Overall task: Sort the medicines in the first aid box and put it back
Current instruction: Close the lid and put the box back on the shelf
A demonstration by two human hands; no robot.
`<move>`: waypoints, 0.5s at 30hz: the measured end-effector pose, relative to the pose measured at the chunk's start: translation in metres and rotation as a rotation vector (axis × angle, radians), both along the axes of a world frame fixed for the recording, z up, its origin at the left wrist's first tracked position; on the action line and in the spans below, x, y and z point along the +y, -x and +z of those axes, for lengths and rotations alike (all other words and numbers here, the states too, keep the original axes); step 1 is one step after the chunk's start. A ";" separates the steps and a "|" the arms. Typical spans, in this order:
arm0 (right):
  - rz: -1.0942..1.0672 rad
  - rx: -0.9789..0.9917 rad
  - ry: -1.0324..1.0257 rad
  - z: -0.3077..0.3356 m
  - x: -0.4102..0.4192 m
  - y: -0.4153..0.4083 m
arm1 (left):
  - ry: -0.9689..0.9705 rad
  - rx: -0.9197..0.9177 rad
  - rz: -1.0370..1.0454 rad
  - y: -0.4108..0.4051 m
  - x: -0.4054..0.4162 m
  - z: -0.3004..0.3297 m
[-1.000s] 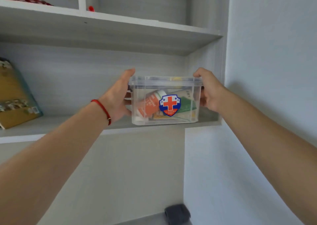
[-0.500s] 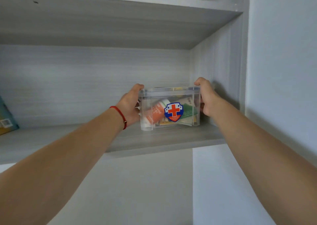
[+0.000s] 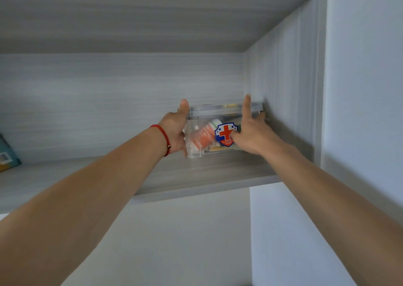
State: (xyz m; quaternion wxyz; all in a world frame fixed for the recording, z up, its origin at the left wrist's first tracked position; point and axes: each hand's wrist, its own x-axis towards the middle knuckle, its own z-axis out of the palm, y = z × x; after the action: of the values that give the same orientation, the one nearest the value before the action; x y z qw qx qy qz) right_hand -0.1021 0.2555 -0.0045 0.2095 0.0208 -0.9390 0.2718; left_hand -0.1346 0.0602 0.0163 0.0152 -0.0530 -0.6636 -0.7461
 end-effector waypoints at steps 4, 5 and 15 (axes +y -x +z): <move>-0.022 0.041 -0.023 -0.006 -0.003 -0.004 | -0.001 -0.015 0.038 -0.006 0.005 0.001; -0.018 0.055 -0.025 -0.008 -0.006 -0.004 | 0.002 -0.022 0.036 -0.007 0.005 0.002; -0.005 0.271 -0.145 -0.017 -0.035 -0.041 | 0.360 0.256 0.349 -0.051 -0.020 0.006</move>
State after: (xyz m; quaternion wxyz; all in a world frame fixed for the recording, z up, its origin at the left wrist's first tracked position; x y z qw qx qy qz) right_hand -0.0611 0.2207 -0.0216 0.3329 0.0700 -0.9194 0.1974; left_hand -0.0839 0.0402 0.0220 0.2174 -0.0337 -0.7772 -0.5896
